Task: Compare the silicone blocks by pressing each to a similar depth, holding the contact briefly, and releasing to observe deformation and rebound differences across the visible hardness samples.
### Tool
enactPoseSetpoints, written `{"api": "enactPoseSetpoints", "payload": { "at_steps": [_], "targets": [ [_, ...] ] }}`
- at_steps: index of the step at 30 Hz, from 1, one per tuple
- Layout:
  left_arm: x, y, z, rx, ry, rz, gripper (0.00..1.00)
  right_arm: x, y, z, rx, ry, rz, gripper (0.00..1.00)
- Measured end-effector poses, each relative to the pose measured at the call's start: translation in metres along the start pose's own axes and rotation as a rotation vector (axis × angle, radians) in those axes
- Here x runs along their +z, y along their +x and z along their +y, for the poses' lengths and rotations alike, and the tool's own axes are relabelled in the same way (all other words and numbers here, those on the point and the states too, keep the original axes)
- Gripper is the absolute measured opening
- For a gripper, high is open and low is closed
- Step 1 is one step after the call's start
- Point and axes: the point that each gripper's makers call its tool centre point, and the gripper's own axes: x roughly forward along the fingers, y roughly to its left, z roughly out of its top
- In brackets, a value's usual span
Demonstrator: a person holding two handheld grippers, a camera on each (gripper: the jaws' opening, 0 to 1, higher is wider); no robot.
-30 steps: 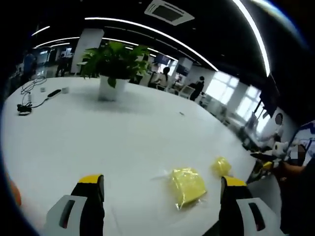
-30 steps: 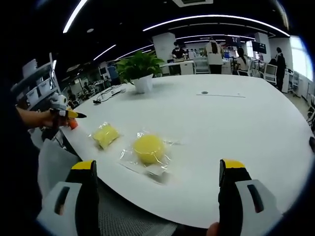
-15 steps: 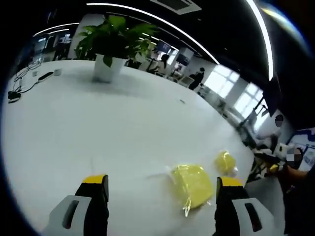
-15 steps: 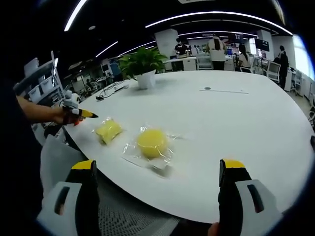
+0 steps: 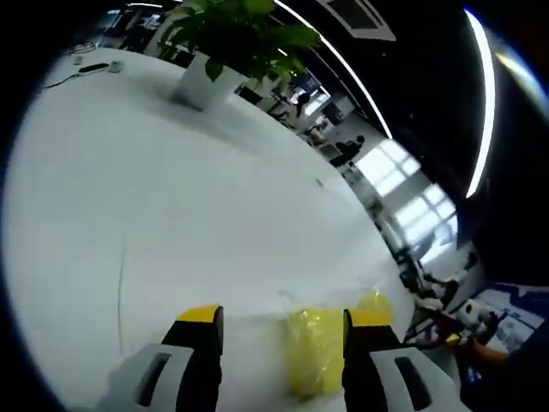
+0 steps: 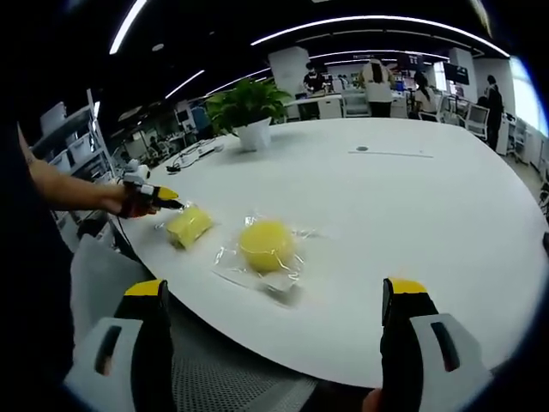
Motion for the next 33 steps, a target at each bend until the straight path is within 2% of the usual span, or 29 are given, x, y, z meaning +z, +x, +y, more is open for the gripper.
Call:
{"api": "enactPoseSetpoints", "payload": {
  "at_steps": [5, 7, 8, 10, 13, 16, 19, 24, 26, 28, 33],
  "targets": [
    [-0.006, 0.008, -0.001, -0.012, -0.020, 0.022, 0.39, 0.001, -0.001, -0.002, -0.006, 0.005, -0.002, 0.96],
    [-0.007, 0.011, -0.011, -0.087, -0.117, 0.017, 0.30, 0.001, -0.001, -0.003, -0.008, 0.007, -0.003, 0.96],
    [-0.007, 0.013, -0.010, -0.080, -0.134, 0.015, 0.28, 0.001, -0.001, -0.003, -0.009, 0.008, -0.002, 0.96],
    [-0.008, 0.015, -0.008, -0.062, -0.111, 0.015, 0.27, 0.000, -0.001, -0.004, -0.010, 0.010, -0.001, 0.96],
    [-0.013, 0.020, -0.006, -0.065, -0.132, 0.025, 0.25, -0.003, -0.002, -0.004, -0.011, 0.015, 0.000, 0.96],
    [-0.010, 0.022, -0.006, -0.054, -0.122, -0.001, 0.22, -0.004, -0.003, -0.002, -0.012, 0.021, 0.002, 0.96],
    [-0.010, 0.024, -0.010, -0.075, -0.142, -0.004, 0.11, -0.005, -0.003, -0.002, -0.012, 0.022, 0.005, 0.96],
    [-0.009, 0.026, -0.011, -0.075, -0.146, -0.010, 0.06, -0.005, -0.004, -0.002, -0.017, 0.028, 0.003, 0.96],
    [-0.010, 0.027, -0.012, -0.076, -0.152, -0.008, 0.04, -0.005, -0.005, -0.002, -0.018, 0.028, 0.002, 0.96],
    [-0.012, 0.026, -0.013, -0.068, -0.111, 0.004, 0.00, -0.006, -0.005, -0.002, -0.018, 0.030, 0.002, 0.96],
    [-0.014, 0.025, -0.013, -0.074, -0.103, 0.027, 0.00, -0.007, -0.006, -0.001, -0.019, 0.030, 0.005, 0.96]
  ]
}}
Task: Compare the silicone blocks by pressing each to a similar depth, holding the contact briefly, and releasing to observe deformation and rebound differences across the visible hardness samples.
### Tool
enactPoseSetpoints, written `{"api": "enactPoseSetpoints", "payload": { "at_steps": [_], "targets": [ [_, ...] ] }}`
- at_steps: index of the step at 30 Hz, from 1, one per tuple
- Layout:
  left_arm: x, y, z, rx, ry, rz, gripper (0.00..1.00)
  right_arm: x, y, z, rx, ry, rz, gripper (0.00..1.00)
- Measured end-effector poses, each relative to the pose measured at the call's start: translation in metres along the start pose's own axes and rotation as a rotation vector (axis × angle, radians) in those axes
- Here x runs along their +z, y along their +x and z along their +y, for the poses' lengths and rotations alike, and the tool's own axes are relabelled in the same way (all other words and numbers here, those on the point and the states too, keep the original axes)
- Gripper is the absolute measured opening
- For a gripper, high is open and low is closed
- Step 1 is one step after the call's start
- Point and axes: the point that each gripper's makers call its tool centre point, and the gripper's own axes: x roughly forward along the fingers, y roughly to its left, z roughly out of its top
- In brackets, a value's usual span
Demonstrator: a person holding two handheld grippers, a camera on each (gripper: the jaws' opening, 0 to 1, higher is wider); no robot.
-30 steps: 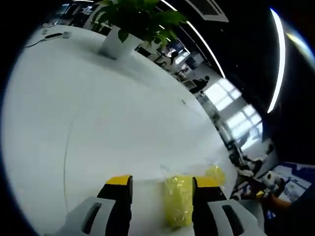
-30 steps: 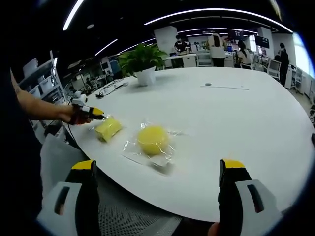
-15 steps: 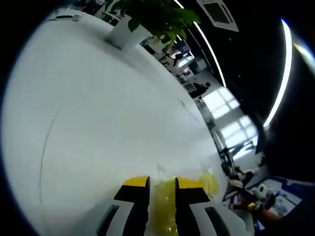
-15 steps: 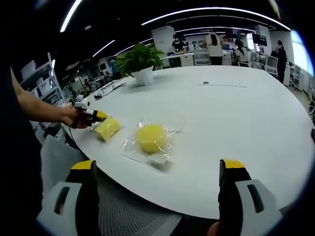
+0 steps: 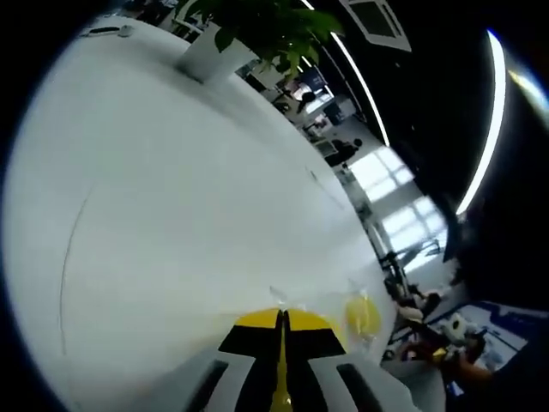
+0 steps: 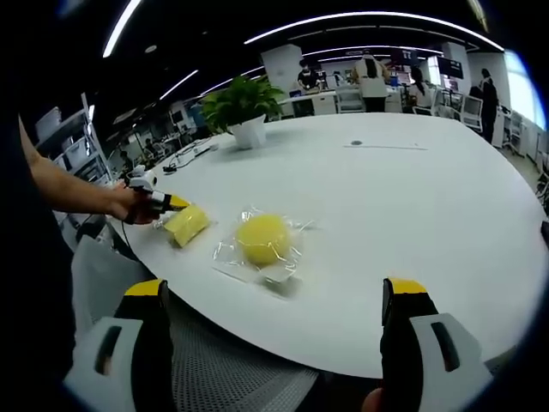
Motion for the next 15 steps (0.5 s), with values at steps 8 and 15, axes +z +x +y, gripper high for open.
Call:
{"api": "enactPoseSetpoints", "payload": {
  "at_steps": [8, 15],
  "targets": [
    [0.0016, -0.0037, 0.0011, 0.015, -0.020, -0.005, 0.00, 0.0020, 0.0005, 0.0002, 0.002, -0.004, -0.003, 0.96],
    [0.0072, -0.0076, -0.0015, 0.030, -0.005, -0.045, 0.00, 0.0024, 0.0002, 0.0017, 0.006, -0.006, -0.004, 0.96]
  ]
}}
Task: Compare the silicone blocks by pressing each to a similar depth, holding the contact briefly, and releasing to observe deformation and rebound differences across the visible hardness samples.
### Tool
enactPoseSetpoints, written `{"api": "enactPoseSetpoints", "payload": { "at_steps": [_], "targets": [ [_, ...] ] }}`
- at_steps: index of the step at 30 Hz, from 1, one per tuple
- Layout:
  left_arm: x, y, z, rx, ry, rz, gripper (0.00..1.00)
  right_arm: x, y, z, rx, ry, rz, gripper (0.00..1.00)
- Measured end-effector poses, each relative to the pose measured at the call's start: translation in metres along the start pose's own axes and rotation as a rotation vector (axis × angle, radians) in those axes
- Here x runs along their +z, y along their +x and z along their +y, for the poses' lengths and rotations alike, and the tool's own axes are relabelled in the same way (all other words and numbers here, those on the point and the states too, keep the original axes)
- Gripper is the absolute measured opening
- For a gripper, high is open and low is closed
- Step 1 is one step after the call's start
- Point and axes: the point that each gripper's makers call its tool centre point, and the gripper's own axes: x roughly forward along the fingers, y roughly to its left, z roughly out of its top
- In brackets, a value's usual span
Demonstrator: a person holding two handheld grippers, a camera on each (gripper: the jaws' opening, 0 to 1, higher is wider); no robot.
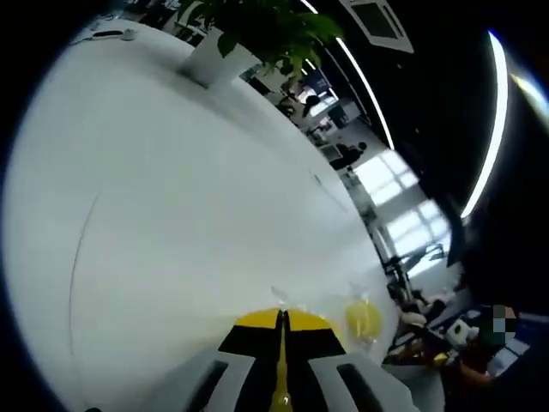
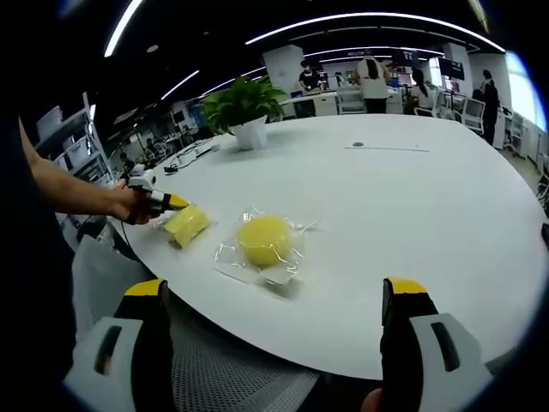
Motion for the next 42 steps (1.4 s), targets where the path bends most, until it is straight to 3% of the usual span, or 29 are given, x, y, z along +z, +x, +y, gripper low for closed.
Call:
{"api": "enactPoseSetpoints", "payload": {
  "at_steps": [6, 11, 17, 30, 37, 40, 42],
  "targets": [
    [0.008, -0.004, -0.015, -0.026, 0.077, -0.030, 0.00, 0.000, -0.001, 0.001, 0.002, 0.001, -0.004, 0.96],
    [0.011, -0.006, -0.033, -0.041, 0.194, -0.024, 0.00, 0.002, 0.000, 0.003, 0.004, 0.002, -0.009, 0.96],
    [0.027, -0.014, -0.056, -0.079, 0.229, -0.091, 0.00, 0.009, 0.002, 0.008, 0.009, -0.015, -0.018, 0.96],
    [0.049, -0.037, -0.100, -0.094, 0.399, -0.143, 0.00, 0.021, 0.009, 0.016, 0.029, -0.034, -0.044, 0.96],
    [0.073, -0.049, -0.127, -0.128, 0.449, -0.203, 0.00, 0.026, 0.007, 0.018, 0.035, -0.044, -0.067, 0.96],
    [0.084, -0.056, -0.146, -0.149, 0.482, -0.244, 0.00, 0.023, 0.008, 0.018, 0.037, -0.038, -0.053, 0.96],
    [0.094, -0.060, -0.159, -0.156, 0.511, -0.272, 0.00, 0.031, 0.008, 0.022, 0.044, -0.068, -0.070, 0.96]
  ]
}}
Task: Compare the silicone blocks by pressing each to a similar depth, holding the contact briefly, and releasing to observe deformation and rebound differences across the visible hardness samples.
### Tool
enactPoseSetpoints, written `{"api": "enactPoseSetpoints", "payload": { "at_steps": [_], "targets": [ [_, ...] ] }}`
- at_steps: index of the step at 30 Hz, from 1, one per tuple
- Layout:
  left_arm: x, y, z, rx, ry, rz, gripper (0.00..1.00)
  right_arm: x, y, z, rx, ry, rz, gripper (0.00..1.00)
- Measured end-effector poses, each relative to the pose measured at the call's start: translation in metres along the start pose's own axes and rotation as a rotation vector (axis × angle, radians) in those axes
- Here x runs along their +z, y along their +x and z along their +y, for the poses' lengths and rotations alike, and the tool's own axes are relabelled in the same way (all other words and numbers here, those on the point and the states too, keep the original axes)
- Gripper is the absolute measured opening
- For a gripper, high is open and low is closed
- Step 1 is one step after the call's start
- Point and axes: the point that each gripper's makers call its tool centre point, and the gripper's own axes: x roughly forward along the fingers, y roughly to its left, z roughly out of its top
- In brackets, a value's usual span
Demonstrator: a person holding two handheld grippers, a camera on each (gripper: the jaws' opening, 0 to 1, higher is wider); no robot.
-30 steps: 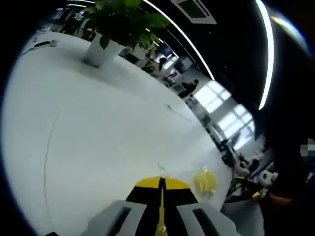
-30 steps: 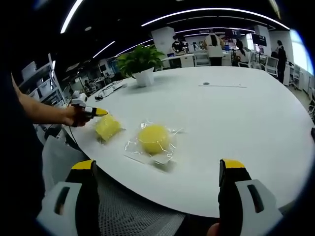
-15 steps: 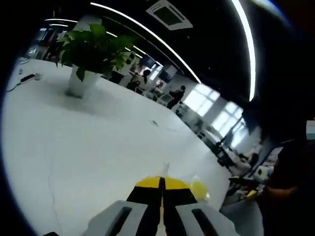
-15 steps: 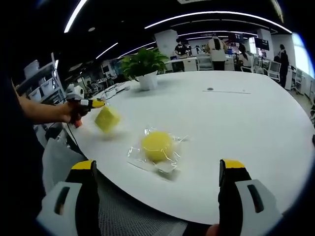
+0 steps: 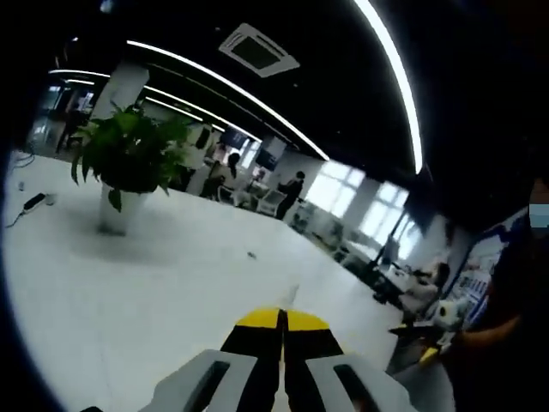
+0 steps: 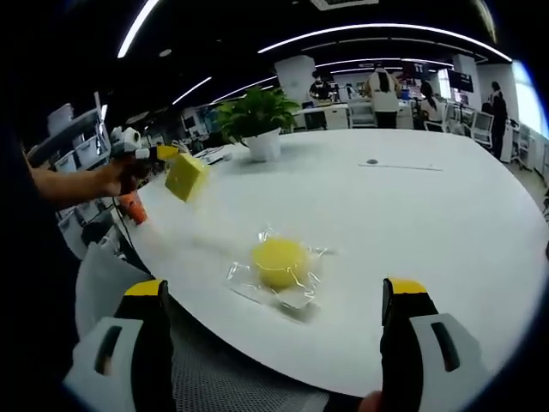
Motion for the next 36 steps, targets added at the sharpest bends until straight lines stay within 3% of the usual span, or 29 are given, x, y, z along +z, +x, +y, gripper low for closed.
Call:
{"api": "enactPoseSetpoints", "payload": {
  "at_steps": [5, 7, 13, 20, 25, 32, 36],
  "targets": [
    [0.021, -0.001, -0.014, -0.023, 0.023, -0.044, 0.00, 0.010, 0.006, -0.005, -0.011, 0.013, -0.021, 0.96],
    [0.030, 0.000, -0.024, -0.049, 0.034, -0.052, 0.00, 0.023, 0.009, -0.002, 0.003, -0.019, -0.038, 0.96],
    [0.047, -0.001, -0.036, -0.077, 0.078, -0.062, 0.00, 0.039, 0.012, 0.003, 0.019, -0.033, -0.067, 0.96],
    [0.069, -0.003, -0.056, -0.124, 0.106, -0.094, 0.00, 0.060, 0.013, 0.015, 0.053, -0.008, -0.122, 0.96],
    [0.080, -0.004, -0.067, -0.155, 0.096, -0.127, 0.00, 0.083, 0.017, 0.029, 0.100, -0.053, -0.145, 0.96],
    [0.093, -0.002, -0.094, -0.224, 0.084, -0.157, 0.00, 0.128, 0.020, 0.049, 0.180, -0.108, -0.197, 0.96],
    [0.093, -0.002, -0.112, -0.280, 0.080, -0.155, 0.00, 0.145, 0.022, 0.067, 0.277, -0.089, -0.227, 0.96]
  ]
}}
